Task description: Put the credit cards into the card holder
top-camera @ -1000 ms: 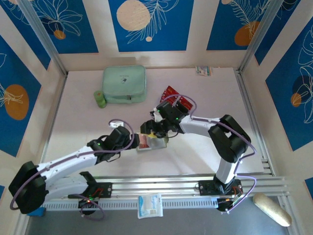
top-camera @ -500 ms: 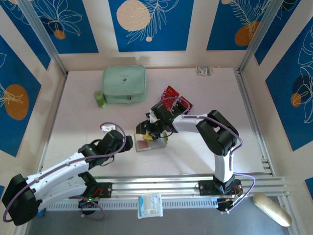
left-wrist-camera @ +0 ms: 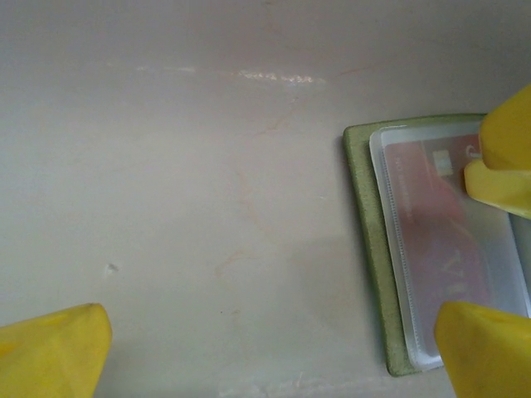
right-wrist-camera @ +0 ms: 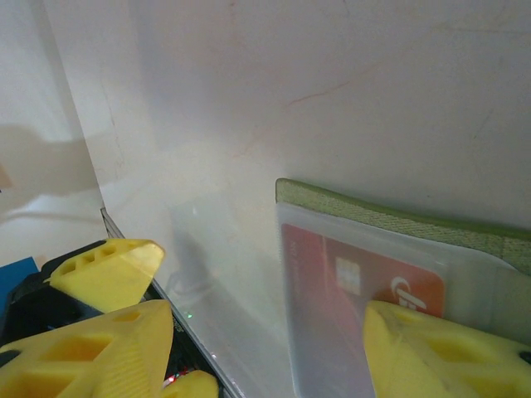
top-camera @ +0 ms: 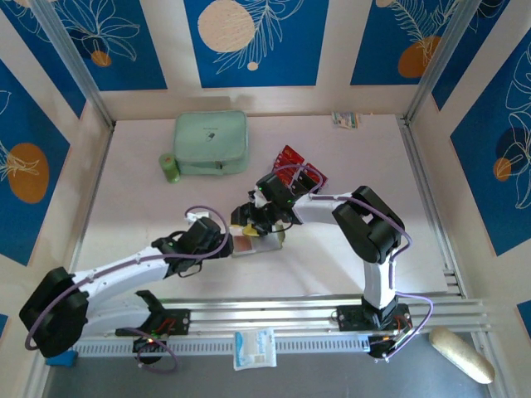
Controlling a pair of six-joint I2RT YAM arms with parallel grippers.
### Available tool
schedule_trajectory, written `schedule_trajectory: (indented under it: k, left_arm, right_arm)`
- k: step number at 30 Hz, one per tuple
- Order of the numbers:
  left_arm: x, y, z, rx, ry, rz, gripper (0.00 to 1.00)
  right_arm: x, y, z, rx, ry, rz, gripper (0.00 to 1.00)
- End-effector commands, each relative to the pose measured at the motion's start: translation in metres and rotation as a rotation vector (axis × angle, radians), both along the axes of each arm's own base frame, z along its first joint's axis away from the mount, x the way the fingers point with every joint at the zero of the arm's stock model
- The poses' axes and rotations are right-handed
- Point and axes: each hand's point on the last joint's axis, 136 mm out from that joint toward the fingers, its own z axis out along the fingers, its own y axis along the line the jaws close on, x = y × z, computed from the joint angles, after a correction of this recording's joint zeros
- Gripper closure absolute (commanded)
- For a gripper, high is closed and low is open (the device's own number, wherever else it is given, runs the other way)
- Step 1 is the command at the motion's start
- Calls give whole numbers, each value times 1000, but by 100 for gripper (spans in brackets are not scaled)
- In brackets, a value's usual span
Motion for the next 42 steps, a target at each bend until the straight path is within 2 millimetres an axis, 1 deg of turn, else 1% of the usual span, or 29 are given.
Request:
schedule_trajectory:
  k: [1,6,10,14,17,19,23,25,27,30,32,34,36,38,39,41,42]
  left_arm:
    - [15,-17,11,-51,-34,-23,0]
    - [22,-29,3,-55,-20,-37,0]
    - [24,-32,-10,-41,6,-36,0]
    - [23,-31,-21,-14,35,-30,0]
    - [23,-29,-26,1,47,-24,0]
    - [22,-26,-29,14,53,-20,0]
    - [18,-22,-33,22,64,-7,0]
    - [18,-20,-32,22,62,-5,0]
    - [17,-20,-32,23,60,-4,0]
    - [18,-19,-30,23,55,-1,0]
    - [18,-20,-28,20,51,-4,0]
    - [19,-21,-27,19,47,-5,0]
    - [19,-20,-27,24,46,-6,0]
    - [19,-20,-27,27,49,-7,0]
    - [19,-20,-26,28,49,-8,0]
    - [19,-20,-27,32,52,-12,0]
    - [19,-20,-27,34,53,-13,0]
  right_arm:
    - [0,-1,6,17,12,-10,37]
    - [0,-1,8,25,21,-7,37]
    - [0,-3,11,33,18,-7,37]
    - [4,-12,24,58,7,-20,37]
    - [11,-27,39,51,-46,-40,38]
    - [15,-42,46,10,-93,-53,38]
    - [18,-80,48,-146,-183,-78,37]
    - [19,-102,43,-266,-237,-82,37]
    - [18,-119,35,-368,-262,-74,38]
    - [15,-136,20,-474,-268,-48,38]
    - [13,-141,10,-511,-255,-33,38]
    - [11,-143,-1,-533,-235,-19,38]
    - [12,-143,-9,-542,-224,-16,41]
    - [12,-145,-15,-555,-216,-15,44]
    - [13,-147,-18,-564,-214,-18,48]
    - [13,-152,-20,-571,-213,-29,63]
    - [13,-154,-21,-571,-212,-33,72]
